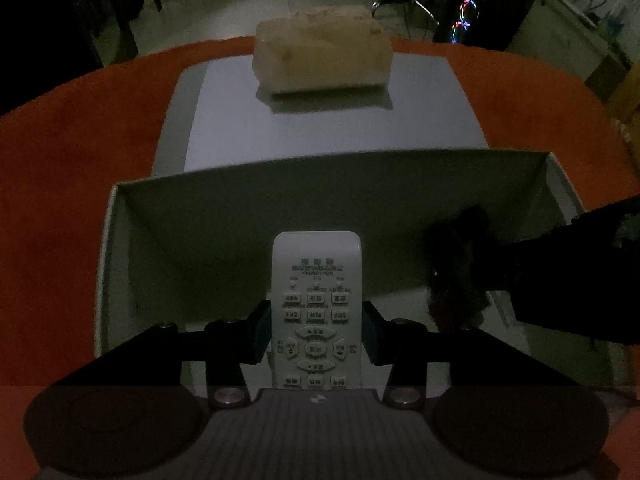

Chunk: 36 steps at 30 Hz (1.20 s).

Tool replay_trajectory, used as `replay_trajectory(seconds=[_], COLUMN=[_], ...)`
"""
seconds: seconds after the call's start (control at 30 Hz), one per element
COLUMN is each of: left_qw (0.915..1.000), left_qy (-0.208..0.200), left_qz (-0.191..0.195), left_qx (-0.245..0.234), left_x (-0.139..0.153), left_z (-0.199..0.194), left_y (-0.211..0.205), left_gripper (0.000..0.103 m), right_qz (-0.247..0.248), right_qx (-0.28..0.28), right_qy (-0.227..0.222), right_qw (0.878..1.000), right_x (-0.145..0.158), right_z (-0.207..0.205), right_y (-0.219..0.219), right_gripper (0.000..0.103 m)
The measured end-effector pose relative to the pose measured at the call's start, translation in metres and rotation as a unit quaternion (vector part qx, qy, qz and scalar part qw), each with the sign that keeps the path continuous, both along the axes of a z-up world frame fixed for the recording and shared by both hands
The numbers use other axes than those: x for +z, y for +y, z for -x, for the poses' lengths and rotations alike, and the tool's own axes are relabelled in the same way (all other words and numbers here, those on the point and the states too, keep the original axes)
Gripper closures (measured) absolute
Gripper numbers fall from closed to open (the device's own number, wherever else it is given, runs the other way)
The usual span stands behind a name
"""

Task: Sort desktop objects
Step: 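Lower the remote into the box with the left gripper while the right gripper lowers the vial there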

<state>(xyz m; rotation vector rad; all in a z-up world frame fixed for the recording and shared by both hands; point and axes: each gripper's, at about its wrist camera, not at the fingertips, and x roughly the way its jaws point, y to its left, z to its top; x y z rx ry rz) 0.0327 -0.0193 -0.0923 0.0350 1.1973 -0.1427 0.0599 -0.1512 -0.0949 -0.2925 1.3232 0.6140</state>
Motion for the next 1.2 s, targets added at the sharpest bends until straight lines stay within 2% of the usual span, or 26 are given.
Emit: replay_trajectory(seconds=[0.33, 0.6, 0.8, 1.2], left_qw=[0.9995, 0.9988, 0.9985, 0.9983], left_qy=[0.022, 0.039, 0.044, 0.030], left_qz=[-0.022, -0.022, -0.026, -0.048], left_qx=[0.008, 0.018, 0.019, 0.015], left_x=[-0.029, -0.048, -0.056, -0.057], left_z=[-0.010, -0.015, -0.019, -0.025], left_y=[0.000, 0.003, 0.004, -0.001], left_gripper=[0.063, 0.062, 0.062, 0.062], right_qz=[0.020, 0.007, 0.012, 0.033], right_qx=[-0.006, 0.000, -0.006, 0.001], right_qy=[0.017, 0.028, 0.043, 0.041], right_qw=[1.000, 1.000, 0.999, 0.999], right_x=[-0.031, -0.045, -0.062, -0.077], right_z=[-0.001, -0.001, -0.006, 0.001], right_y=[0.012, 0.036, 0.041, 0.041], right_gripper=[0.081, 0.081, 0.081, 0.079])
